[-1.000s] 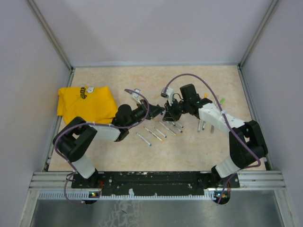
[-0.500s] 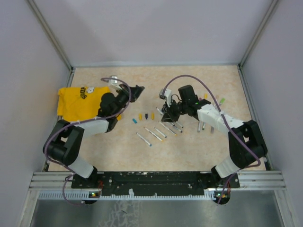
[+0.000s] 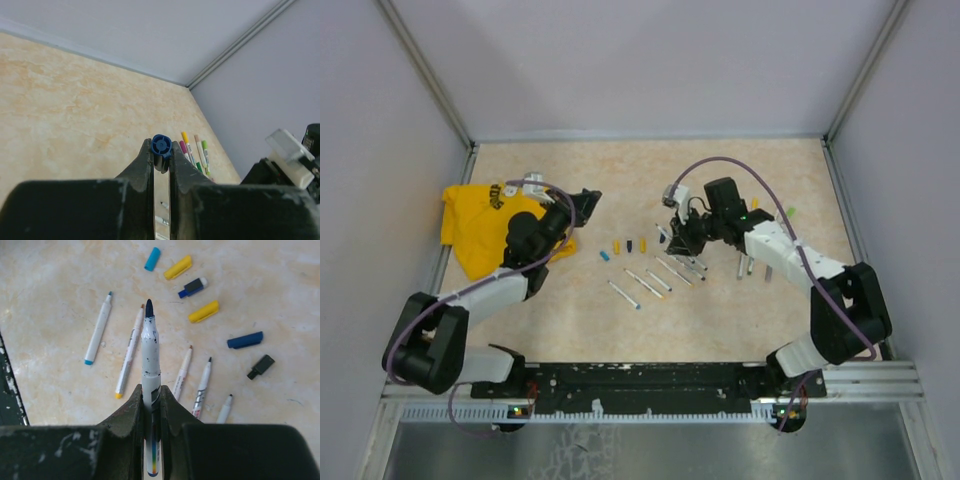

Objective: Open the pen caps
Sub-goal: Place the pen at the center of the board.

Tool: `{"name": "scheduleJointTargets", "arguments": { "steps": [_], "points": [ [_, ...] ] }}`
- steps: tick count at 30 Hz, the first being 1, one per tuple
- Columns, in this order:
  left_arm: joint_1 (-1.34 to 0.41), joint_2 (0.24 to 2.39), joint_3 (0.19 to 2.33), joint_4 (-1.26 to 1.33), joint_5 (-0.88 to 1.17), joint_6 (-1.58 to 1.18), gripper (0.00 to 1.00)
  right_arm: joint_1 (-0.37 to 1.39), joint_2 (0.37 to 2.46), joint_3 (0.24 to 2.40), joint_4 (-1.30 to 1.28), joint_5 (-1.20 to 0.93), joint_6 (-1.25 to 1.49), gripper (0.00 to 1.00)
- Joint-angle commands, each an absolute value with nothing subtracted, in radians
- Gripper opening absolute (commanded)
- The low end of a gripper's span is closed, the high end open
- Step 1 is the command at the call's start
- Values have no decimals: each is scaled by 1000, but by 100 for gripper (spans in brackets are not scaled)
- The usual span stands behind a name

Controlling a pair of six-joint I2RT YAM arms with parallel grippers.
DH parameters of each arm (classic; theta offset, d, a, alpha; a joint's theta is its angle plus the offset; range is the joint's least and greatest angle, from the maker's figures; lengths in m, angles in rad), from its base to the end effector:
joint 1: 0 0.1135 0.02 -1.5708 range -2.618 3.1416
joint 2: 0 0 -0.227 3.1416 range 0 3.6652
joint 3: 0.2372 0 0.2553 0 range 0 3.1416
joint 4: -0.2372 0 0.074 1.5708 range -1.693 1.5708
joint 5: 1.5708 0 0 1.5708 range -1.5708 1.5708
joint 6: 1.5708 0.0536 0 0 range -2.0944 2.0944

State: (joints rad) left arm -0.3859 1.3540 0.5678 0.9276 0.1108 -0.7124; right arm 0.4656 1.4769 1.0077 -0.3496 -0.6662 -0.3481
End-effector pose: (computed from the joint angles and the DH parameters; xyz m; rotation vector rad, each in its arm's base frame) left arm 0.2896 -0.1240 0.2199 -0.1494 1.4977 -0.9746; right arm 0.2769 0.1762 0.1960 -1.1990 1.9885 0.8480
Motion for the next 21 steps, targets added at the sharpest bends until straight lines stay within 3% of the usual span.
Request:
{"name": "scheduleJointTargets", "arguments": {
  "steps": [1,10,21],
  "points": [
    [-375,1268,479,905,171,-653,0,414,1431,1019,-319,-578,-352,0],
    [-368,1151,333,908,274,-658,0,375,1497,1031,-306,-357,-321,0],
    [-367,1088,270,918,359,-658,0,357,1562,1047,-319,-257,-317,0]
  ]
}}
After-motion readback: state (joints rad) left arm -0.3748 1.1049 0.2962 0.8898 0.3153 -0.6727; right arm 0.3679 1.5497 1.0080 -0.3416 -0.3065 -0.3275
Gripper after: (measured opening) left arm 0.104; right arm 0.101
